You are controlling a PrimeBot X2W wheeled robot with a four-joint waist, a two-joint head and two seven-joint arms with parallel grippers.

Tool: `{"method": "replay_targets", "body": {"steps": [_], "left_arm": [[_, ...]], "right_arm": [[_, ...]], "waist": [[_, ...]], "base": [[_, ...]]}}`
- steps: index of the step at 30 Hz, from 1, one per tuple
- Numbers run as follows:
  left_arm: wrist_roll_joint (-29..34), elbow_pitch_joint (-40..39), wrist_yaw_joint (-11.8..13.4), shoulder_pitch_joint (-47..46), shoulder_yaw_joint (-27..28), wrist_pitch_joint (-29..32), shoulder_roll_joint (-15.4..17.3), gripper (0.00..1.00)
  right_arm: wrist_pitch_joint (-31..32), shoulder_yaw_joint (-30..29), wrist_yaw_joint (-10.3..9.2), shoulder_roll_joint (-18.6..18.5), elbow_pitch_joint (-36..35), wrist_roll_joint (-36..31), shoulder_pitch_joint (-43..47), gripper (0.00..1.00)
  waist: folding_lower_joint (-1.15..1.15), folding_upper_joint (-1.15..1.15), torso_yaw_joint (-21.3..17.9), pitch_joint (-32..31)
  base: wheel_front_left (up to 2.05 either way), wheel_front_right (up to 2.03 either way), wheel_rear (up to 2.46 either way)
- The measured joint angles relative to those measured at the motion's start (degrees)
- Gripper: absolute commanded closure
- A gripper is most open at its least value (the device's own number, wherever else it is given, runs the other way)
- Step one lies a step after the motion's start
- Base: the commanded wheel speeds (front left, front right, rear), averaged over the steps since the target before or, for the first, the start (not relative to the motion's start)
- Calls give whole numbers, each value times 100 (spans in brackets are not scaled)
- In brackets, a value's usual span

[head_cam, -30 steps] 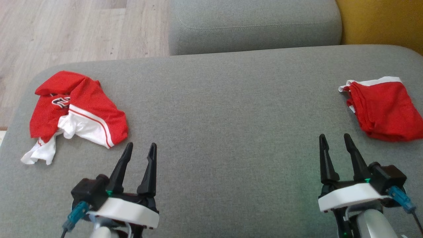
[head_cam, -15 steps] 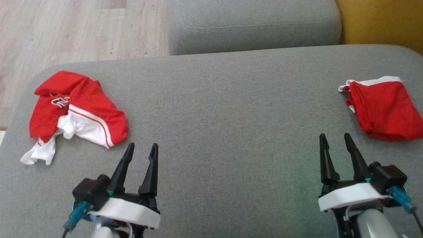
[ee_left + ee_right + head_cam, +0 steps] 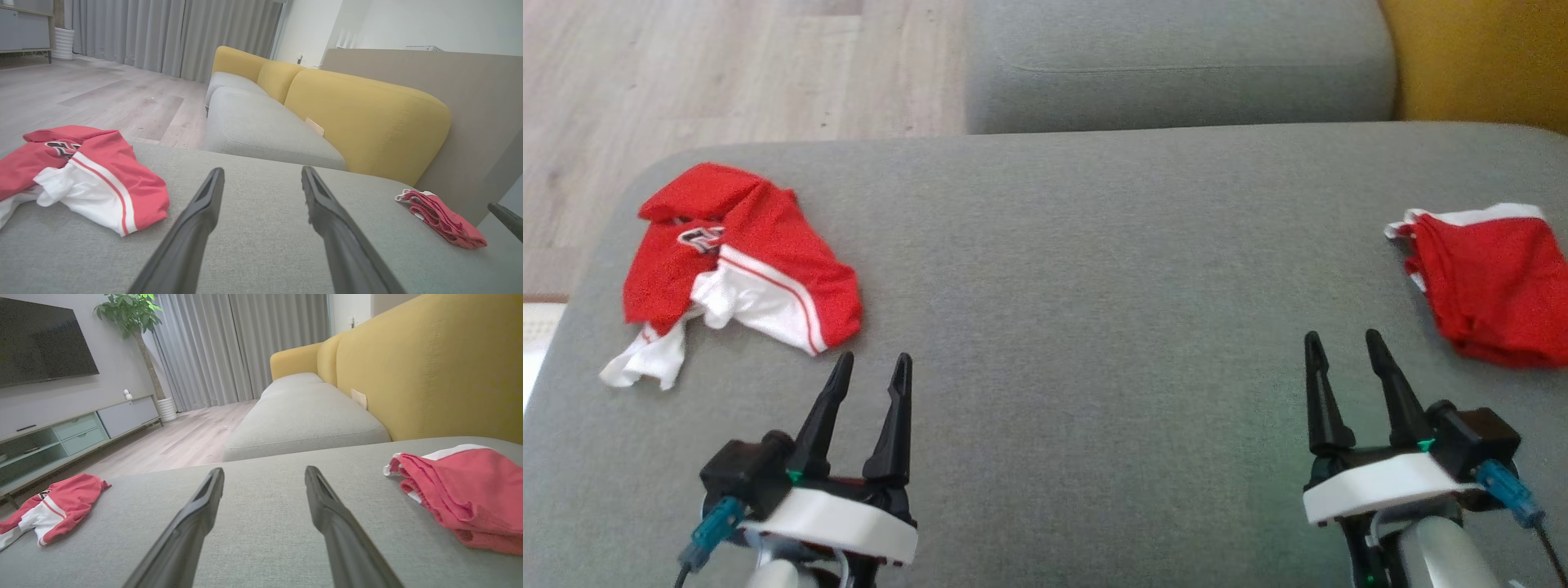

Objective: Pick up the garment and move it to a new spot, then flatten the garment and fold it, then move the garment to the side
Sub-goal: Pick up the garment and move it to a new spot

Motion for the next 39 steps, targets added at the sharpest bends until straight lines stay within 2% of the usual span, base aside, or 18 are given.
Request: {"method": "replay_targets", "body": {"steps": [9, 21, 28, 33, 39], "left_arm": [[13, -2, 4, -1, 73, 0, 1, 0], [162, 4, -9, 24, 388, 0, 4, 0], [177, 5, -11, 114, 460, 0, 8, 0], [177, 5, -12, 114, 532, 0, 7, 0], [253, 26, -15, 67, 721, 0, 4, 0]], "right_arm": [[0, 177, 0, 1, 16, 59, 1, 0], [0, 447, 0, 3, 112, 310, 110, 0], [0, 637, 0, 7, 168, 375, 158, 0], [0, 662, 0, 7, 171, 413, 158, 0], [0, 675, 0, 7, 172, 381, 103, 0]], "waist": [[0, 0, 492, -41], [0, 0, 1393, -165], [0, 0, 1794, -189], [0, 0, 1949, -135], [0, 0, 1903, 126]], "base": [[0, 0, 0], [0, 0, 0], [0, 0, 0], [0, 0, 0], [0, 0, 0]]}}
